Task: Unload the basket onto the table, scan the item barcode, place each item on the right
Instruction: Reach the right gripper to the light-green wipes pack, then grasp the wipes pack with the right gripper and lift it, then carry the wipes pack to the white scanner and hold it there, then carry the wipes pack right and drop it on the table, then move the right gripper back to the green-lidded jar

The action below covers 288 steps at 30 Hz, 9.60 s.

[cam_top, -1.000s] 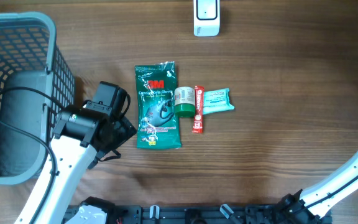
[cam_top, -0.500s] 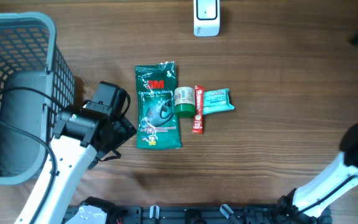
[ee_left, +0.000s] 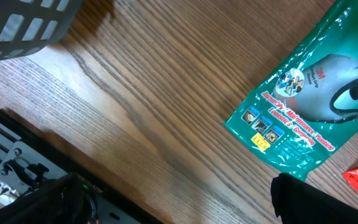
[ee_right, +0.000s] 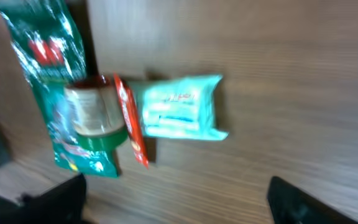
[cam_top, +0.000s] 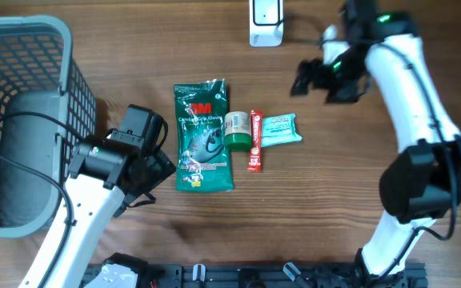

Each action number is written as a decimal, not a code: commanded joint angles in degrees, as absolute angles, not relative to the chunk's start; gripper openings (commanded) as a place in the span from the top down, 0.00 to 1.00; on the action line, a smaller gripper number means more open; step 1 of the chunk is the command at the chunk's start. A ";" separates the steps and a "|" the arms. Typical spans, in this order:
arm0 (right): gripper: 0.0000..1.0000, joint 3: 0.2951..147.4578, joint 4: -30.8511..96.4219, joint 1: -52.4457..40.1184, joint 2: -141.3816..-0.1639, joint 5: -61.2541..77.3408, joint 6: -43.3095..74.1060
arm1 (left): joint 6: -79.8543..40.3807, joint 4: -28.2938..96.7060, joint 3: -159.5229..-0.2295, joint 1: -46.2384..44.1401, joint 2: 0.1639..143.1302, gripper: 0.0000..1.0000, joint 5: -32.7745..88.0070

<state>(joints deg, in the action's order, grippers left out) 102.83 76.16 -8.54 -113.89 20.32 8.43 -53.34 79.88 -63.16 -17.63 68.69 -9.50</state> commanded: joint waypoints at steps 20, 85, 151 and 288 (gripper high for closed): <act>0.96 62.33 32.18 -12.69 -114.80 19.59 21.06 | -54.30 79.90 -63.11 -17.89 68.69 0.00 -9.67; 0.96 78.22 75.00 -6.28 -97.27 75.85 42.37 | -54.30 79.90 -63.11 -17.89 68.69 0.00 -9.67; 0.96 78.41 -6.44 -8.78 -69.52 93.03 -73.89 | -54.30 79.88 -63.11 -17.89 68.69 0.00 -9.65; 0.00 93.12 71.55 -0.54 -78.72 26.68 27.27 | -54.30 79.90 -63.11 -17.89 68.69 0.00 -9.67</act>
